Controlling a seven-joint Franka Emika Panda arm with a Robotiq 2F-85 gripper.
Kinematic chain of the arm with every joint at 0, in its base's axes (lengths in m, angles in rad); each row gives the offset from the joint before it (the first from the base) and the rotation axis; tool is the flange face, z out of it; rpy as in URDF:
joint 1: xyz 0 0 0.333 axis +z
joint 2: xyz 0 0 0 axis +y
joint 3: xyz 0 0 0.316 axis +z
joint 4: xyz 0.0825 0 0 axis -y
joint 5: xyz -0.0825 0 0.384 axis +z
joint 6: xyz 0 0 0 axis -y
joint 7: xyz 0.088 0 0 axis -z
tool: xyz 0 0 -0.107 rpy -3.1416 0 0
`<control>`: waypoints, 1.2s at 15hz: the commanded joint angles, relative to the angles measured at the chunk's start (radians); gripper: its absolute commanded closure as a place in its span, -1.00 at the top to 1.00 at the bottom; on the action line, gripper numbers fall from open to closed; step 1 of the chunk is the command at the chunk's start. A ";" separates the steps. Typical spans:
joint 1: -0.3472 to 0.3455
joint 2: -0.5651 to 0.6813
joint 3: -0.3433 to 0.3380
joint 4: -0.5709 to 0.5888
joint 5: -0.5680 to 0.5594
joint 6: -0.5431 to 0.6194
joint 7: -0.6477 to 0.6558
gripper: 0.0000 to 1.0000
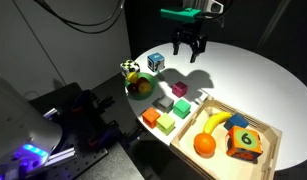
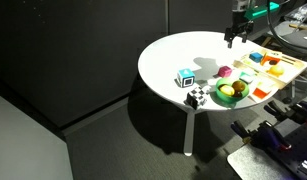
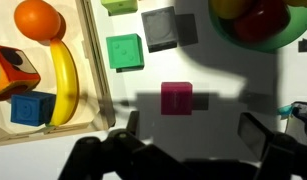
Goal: Put the pink block in the crate
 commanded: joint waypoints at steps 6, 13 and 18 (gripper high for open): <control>-0.021 0.149 0.011 0.059 0.003 0.107 -0.081 1.00; -0.028 0.239 0.030 0.055 0.022 0.251 -0.098 1.00; -0.041 0.267 0.044 0.047 0.058 0.313 -0.091 1.00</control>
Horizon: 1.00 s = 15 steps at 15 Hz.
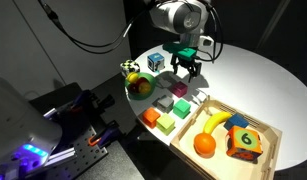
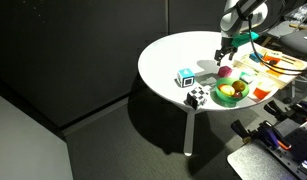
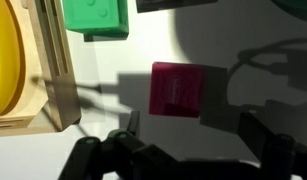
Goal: Put the pink block in the crate
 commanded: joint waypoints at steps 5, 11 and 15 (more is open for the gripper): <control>-0.042 0.024 0.022 0.008 0.053 0.048 -0.028 1.00; -0.047 0.049 0.015 0.017 0.045 0.047 -0.022 1.00; -0.043 0.074 0.013 0.025 0.040 0.041 -0.018 1.00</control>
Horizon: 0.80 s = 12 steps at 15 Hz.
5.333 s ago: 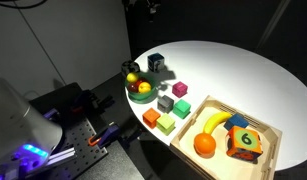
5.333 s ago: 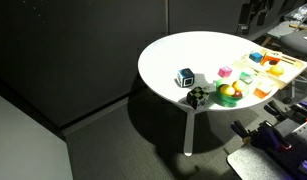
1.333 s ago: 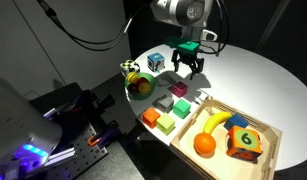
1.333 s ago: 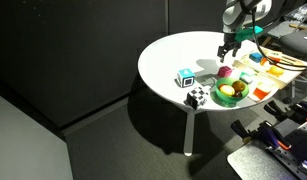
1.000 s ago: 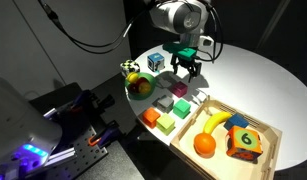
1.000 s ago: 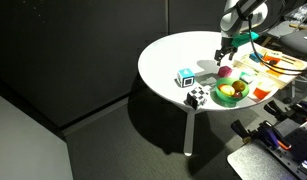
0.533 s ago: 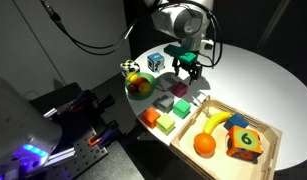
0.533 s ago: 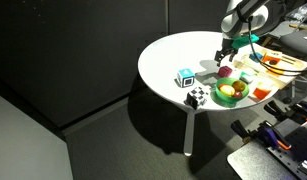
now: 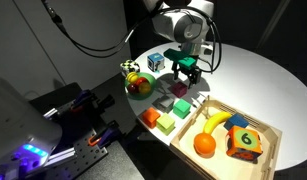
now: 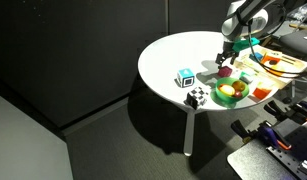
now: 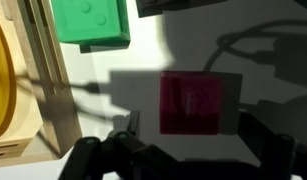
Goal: Put the pink block in the crate
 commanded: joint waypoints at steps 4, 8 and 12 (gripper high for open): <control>-0.003 0.048 0.004 0.033 0.005 -0.004 -0.013 1.00; -0.001 0.069 0.003 0.053 0.005 -0.016 -0.007 0.37; -0.006 0.048 0.005 0.048 0.011 -0.032 -0.010 -0.30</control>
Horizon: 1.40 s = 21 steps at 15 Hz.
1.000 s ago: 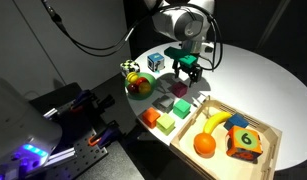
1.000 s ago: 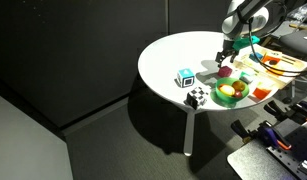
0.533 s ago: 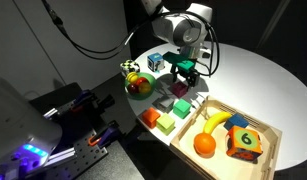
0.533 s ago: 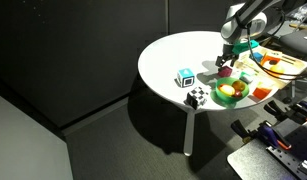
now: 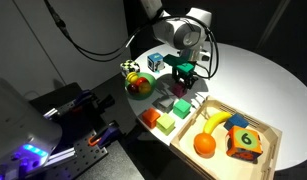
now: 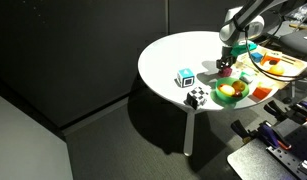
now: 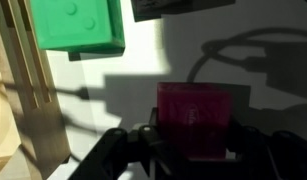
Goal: Put the pink block in the crate
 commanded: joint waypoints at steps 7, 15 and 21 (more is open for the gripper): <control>-0.012 -0.113 -0.011 -0.009 0.008 -0.129 -0.002 -0.46; -0.033 -0.176 -0.060 0.043 0.009 -0.318 0.012 -0.46; -0.091 -0.138 -0.071 0.119 0.043 -0.341 0.012 -0.46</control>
